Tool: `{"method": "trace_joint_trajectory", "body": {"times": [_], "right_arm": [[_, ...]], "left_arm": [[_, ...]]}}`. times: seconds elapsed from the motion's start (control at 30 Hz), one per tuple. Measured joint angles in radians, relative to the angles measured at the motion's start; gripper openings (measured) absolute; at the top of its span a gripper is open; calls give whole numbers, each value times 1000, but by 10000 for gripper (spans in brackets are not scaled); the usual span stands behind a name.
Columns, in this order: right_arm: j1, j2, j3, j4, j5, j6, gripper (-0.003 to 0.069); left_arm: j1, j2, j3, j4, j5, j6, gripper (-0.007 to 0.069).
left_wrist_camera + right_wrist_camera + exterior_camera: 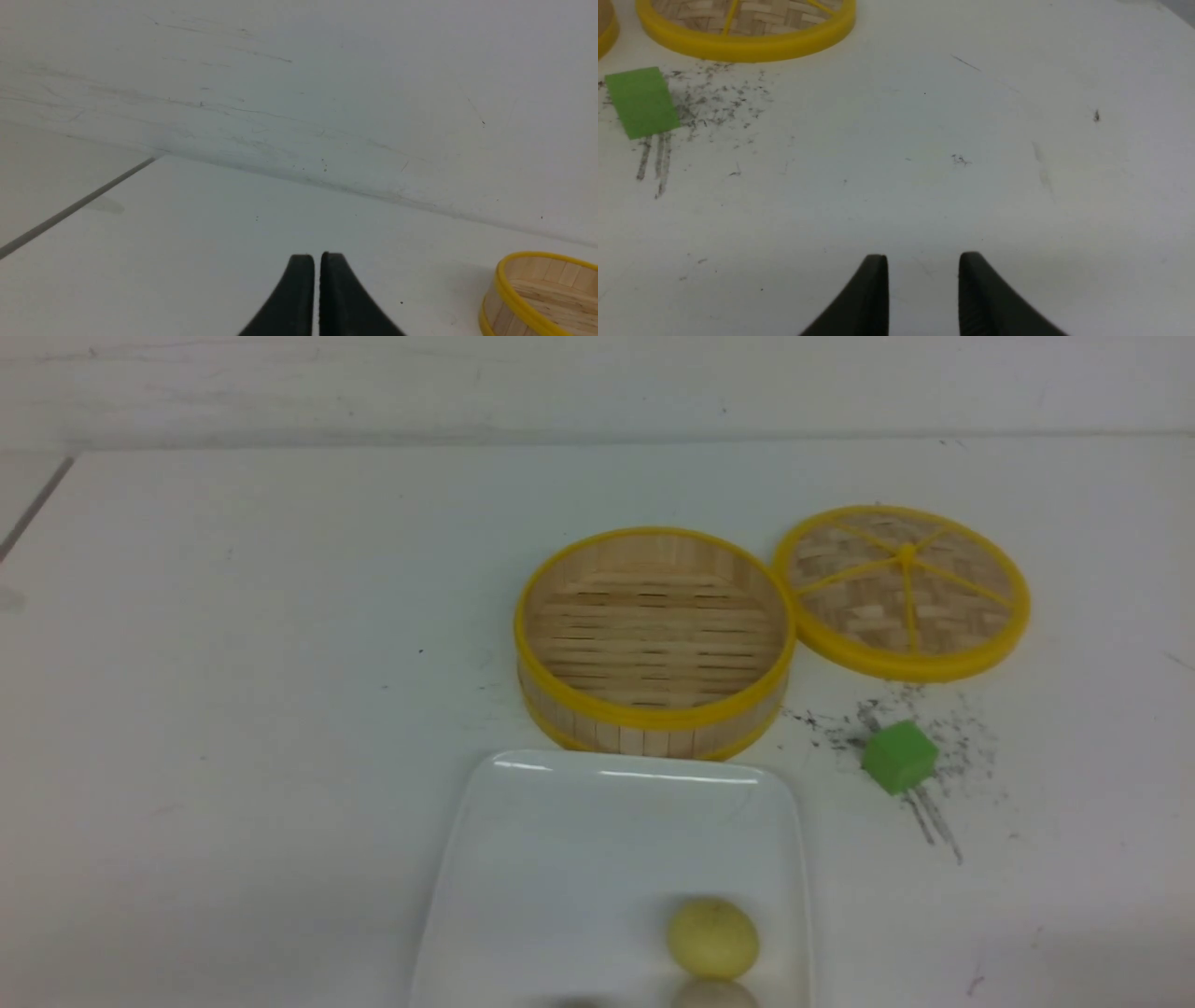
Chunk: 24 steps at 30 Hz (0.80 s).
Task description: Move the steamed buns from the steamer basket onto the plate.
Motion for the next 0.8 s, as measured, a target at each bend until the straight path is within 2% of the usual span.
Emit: {"method": "trace_joint_trajectory", "body": {"times": [0.63, 0.73, 0.77, 0.8], "right_arm": [[0, 0, 0, 0, 0, 0, 239], [0, 0, 0, 0, 0, 0, 239], [0, 0, 0, 0, 0, 0, 239], [0, 0, 0, 0, 0, 0, 239]], "left_arm": [[0, -1, 0, 7, 20, -29, 67], [0, -1, 0, 136, 38, -236, 72], [0, -1, 0, 150, 40, -255, 72], [0, -1, 0, 276, 54, -451, 73]]}}
